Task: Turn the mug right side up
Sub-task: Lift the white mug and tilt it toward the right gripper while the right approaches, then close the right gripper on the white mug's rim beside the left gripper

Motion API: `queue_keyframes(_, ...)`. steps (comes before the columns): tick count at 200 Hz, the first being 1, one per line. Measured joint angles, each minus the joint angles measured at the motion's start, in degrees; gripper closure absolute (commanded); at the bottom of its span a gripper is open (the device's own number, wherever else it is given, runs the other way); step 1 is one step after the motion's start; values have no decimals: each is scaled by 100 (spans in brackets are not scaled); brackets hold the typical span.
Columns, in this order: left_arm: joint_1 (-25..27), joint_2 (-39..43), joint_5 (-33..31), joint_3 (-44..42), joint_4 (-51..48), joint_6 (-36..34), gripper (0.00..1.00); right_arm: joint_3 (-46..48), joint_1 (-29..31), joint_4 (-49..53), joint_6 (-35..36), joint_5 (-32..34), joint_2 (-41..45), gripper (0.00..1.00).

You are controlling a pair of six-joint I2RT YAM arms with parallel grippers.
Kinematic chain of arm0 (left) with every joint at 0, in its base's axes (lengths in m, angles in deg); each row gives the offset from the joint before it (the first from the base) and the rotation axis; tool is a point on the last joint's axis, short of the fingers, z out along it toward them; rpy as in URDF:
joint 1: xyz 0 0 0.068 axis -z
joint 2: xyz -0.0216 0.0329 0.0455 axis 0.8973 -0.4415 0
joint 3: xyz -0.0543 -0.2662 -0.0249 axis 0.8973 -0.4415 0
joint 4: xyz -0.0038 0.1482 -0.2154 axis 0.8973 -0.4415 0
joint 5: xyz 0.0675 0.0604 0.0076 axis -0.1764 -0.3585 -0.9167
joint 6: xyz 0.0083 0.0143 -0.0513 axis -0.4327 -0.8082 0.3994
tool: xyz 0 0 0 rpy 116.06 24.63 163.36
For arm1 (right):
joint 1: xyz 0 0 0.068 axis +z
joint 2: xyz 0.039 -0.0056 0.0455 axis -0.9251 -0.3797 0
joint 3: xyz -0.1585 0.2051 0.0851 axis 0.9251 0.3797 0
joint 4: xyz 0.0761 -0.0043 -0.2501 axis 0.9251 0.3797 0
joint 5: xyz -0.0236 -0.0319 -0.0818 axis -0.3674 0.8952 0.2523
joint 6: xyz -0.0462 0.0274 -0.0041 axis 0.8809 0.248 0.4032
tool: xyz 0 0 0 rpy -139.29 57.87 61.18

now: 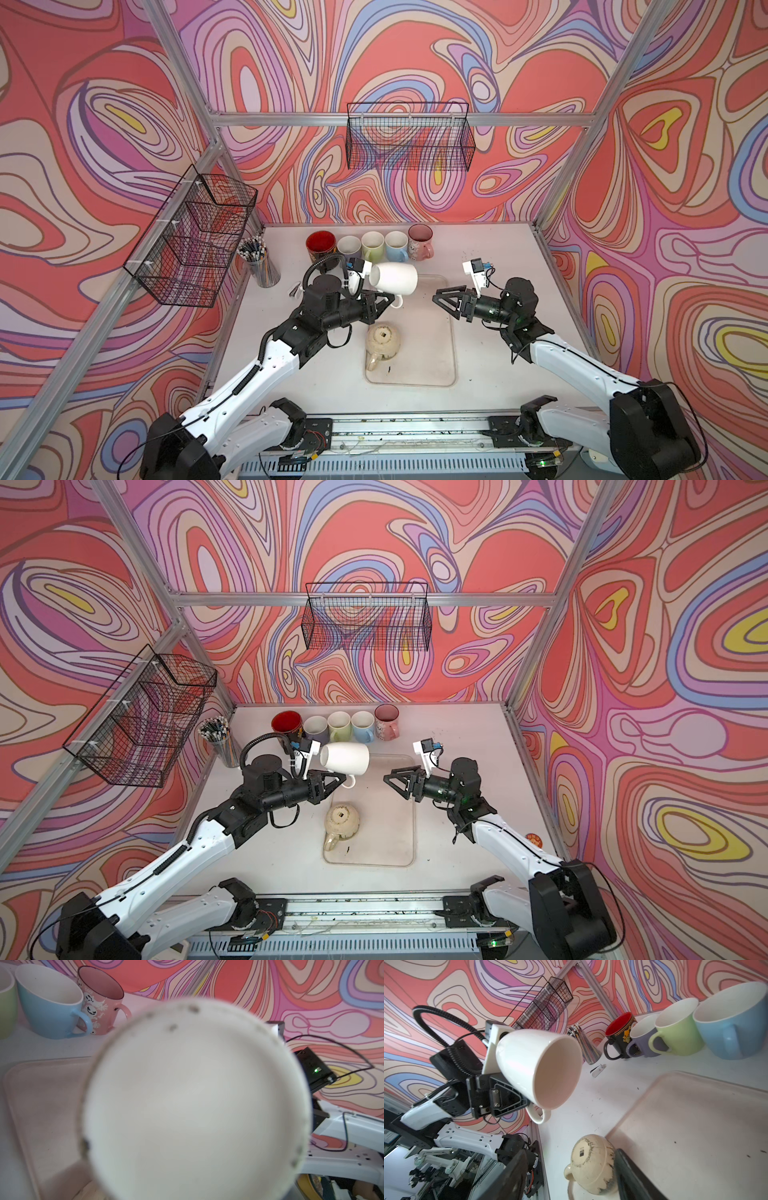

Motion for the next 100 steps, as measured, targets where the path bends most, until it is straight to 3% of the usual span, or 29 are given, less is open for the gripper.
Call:
queue_keyframes(56, -46, -452, 466, -120, 1714, 809, 100, -116, 249, -1381, -636, -498, -774, 41)
queue_keyframes(100, -46, -684, 667, -120, 2474, 1143, 100, -398, 251, -2758, -1421, -734, -1440, 46)
